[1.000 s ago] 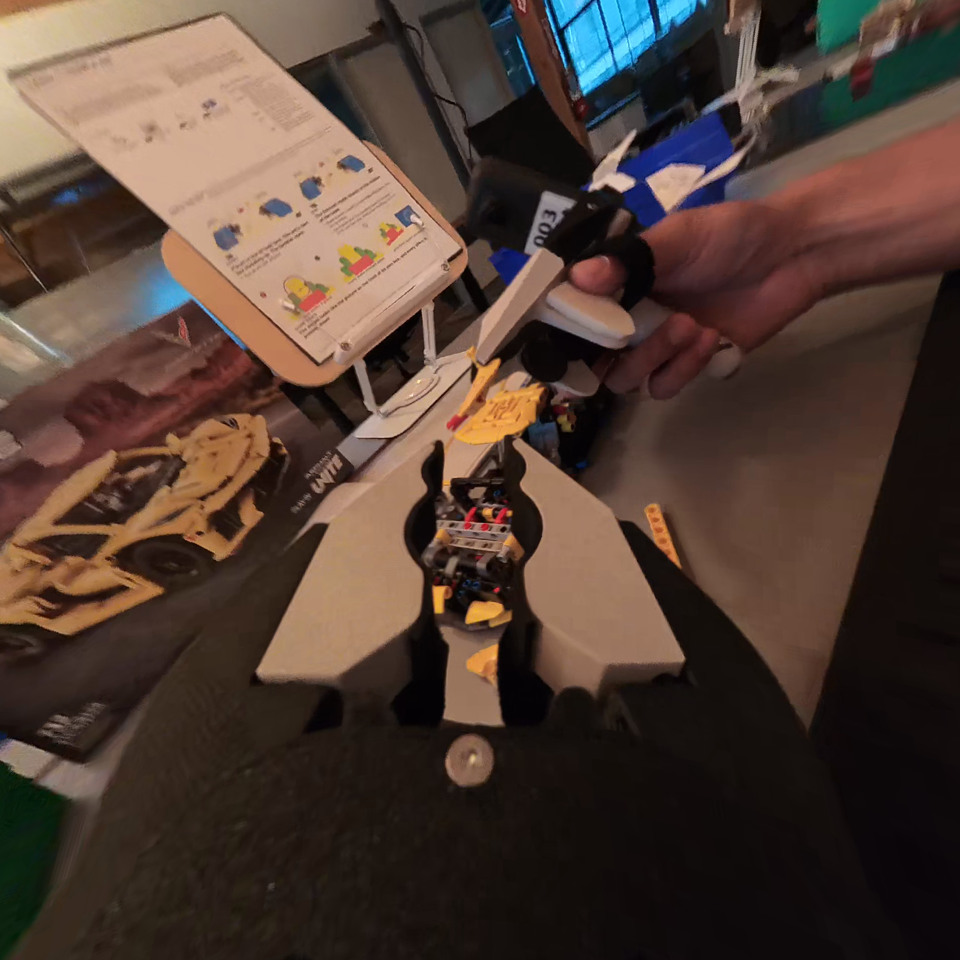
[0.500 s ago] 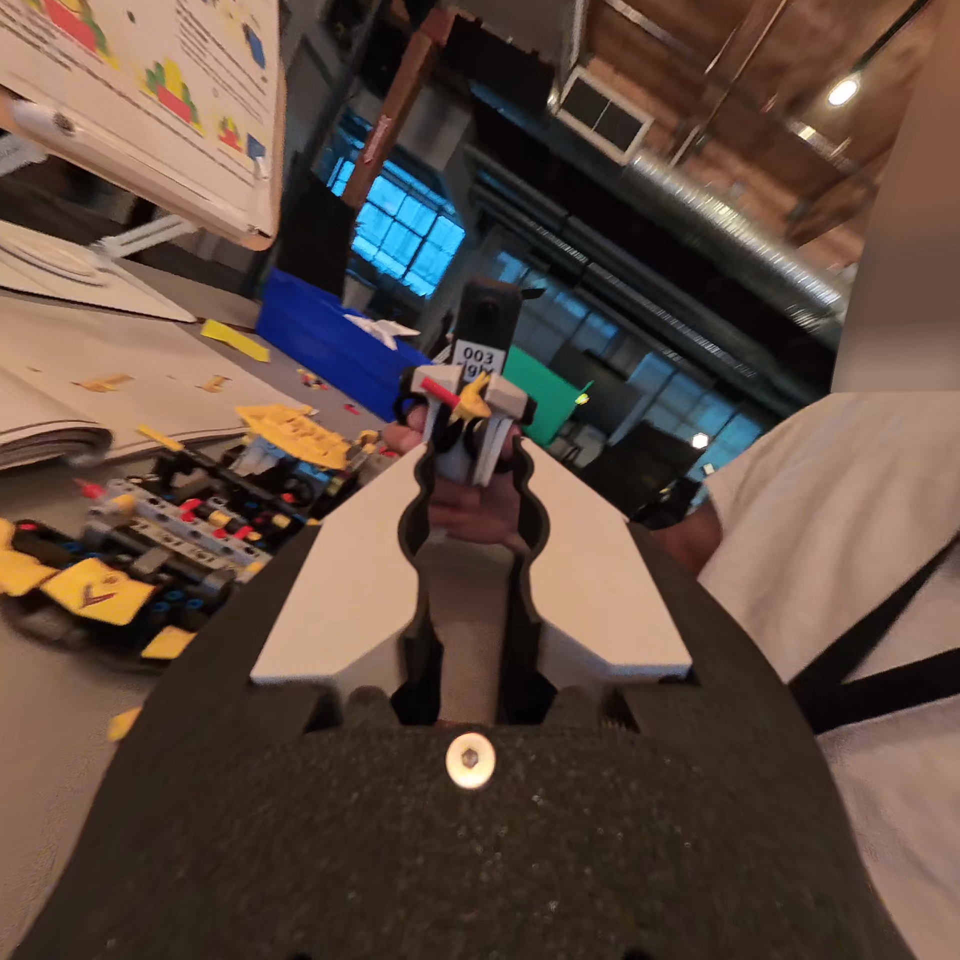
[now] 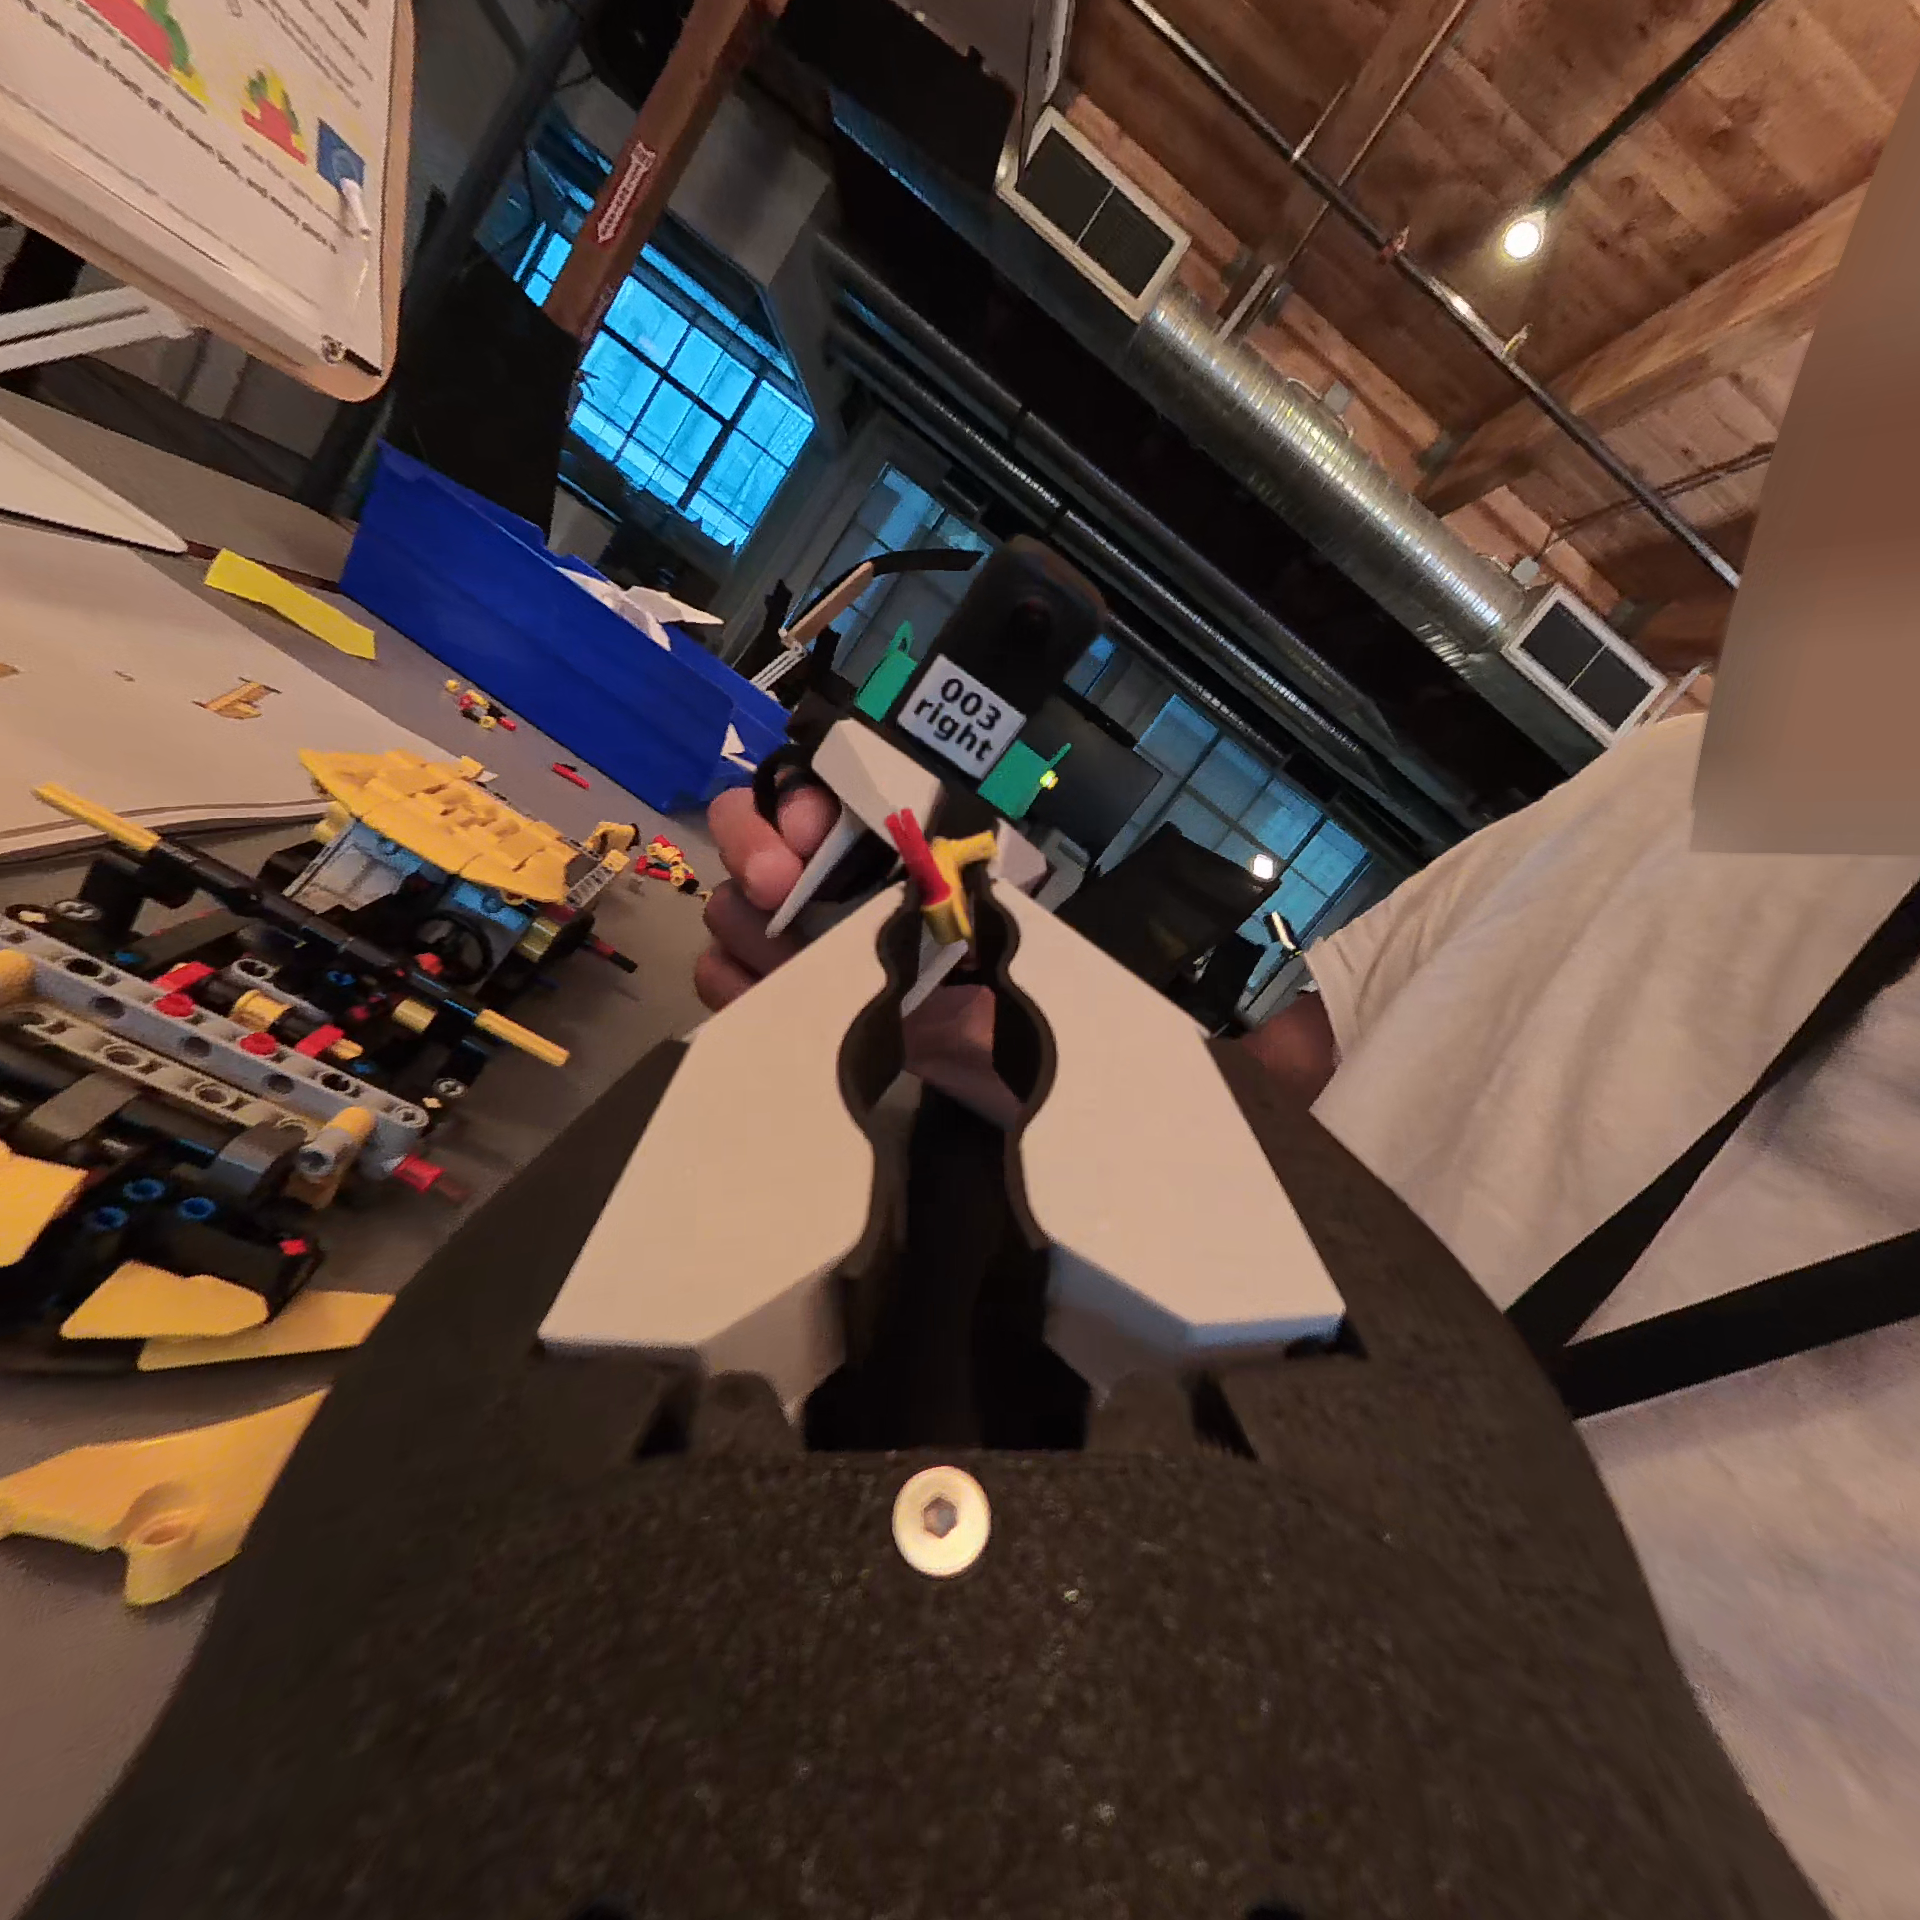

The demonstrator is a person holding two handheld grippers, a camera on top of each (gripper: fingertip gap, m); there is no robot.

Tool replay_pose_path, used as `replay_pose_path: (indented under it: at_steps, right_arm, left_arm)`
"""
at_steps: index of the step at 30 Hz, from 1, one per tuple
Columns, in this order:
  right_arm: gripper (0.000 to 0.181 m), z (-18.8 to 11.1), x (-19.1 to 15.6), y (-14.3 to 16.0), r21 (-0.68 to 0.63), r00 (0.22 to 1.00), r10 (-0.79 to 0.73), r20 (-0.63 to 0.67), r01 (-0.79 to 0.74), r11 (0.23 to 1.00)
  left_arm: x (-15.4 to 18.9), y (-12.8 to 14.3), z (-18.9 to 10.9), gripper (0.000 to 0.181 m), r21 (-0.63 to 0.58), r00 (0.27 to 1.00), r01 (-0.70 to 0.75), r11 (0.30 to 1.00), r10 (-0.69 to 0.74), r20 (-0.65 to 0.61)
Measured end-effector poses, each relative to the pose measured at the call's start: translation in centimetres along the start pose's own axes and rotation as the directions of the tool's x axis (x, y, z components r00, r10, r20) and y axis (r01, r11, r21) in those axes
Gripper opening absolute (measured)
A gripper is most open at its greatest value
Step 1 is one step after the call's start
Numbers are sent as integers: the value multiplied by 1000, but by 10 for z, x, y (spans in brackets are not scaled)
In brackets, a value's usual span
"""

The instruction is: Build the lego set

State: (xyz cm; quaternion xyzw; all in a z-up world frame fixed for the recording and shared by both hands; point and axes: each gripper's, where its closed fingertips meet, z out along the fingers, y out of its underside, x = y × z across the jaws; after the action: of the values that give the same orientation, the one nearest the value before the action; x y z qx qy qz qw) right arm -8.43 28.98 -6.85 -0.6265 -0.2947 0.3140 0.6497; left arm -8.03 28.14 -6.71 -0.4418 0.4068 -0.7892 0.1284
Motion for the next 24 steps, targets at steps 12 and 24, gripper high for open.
replay_pose_path:
  at_steps: [12,24]
  right_arm:
    - [11,-6,-10,4,-61,997,-64,30,66,996]
    - [8,-7,-2,10,-82,885,446,132,-439,895]
  left_arm:
    - [5,7,2,7,-46,999,0,999,-2,-33]
    - [-6,9,3,7,-108,941,-292,950,306,143]
